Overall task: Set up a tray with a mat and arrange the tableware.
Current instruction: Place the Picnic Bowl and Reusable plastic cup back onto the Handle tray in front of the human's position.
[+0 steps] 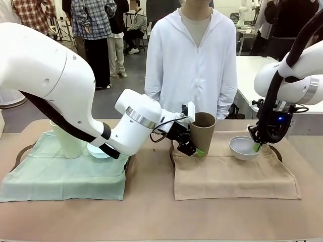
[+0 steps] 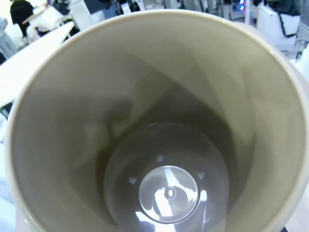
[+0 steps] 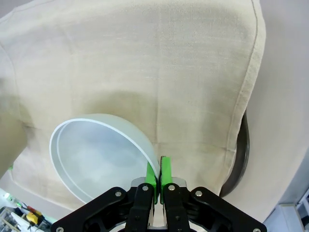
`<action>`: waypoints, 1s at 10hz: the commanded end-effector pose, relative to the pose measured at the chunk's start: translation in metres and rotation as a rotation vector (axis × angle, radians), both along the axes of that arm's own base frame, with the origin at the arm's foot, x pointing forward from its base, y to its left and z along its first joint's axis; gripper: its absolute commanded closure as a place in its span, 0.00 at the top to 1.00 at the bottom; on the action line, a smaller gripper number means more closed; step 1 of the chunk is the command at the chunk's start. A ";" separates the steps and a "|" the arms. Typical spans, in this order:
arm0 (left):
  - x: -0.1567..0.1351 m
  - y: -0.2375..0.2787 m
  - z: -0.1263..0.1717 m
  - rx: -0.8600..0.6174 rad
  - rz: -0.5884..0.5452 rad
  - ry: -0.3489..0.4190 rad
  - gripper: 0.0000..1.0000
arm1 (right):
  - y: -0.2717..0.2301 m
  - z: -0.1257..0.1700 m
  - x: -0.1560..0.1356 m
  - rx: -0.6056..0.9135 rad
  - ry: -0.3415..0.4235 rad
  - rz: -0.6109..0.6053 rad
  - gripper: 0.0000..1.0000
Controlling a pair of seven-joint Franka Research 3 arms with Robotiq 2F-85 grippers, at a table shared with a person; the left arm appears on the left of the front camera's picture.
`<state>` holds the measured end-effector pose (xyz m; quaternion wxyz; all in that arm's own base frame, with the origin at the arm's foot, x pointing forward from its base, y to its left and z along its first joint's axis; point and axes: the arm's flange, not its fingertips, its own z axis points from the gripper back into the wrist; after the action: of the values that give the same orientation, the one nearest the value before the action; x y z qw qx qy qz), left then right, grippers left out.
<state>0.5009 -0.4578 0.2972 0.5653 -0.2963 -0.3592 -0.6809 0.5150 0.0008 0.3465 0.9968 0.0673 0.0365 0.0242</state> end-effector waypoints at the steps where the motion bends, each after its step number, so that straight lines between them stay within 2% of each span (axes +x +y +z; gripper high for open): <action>1: 0.002 -0.003 -0.005 0.004 0.003 -0.034 0.80 | -0.003 -0.008 0.009 0.028 -0.008 0.018 0.04; 6: 0.008 -0.004 -0.014 0.033 0.032 0.035 0.80 | -0.003 -0.012 0.011 0.029 -0.007 0.022 0.04; 7: 0.007 -0.004 -0.014 0.035 0.026 0.040 1.00 | -0.003 -0.011 0.011 0.029 0.000 0.030 0.64; 8: 0.006 -0.004 -0.012 0.035 0.037 0.041 1.00 | -0.005 -0.008 0.009 0.026 0.001 0.018 0.64; 9: 0.005 -0.001 -0.009 0.047 0.059 0.049 1.00 | -0.007 -0.003 0.006 0.026 0.001 0.008 0.84; 10: 0.003 0.004 -0.005 0.057 0.067 0.054 1.00 | -0.009 0.003 0.004 0.028 -0.004 0.013 0.28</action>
<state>0.5061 -0.4564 0.2840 0.5941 -0.2968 -0.3409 -0.6653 0.5204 -0.0028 0.3422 0.9967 0.0675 0.0372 0.0251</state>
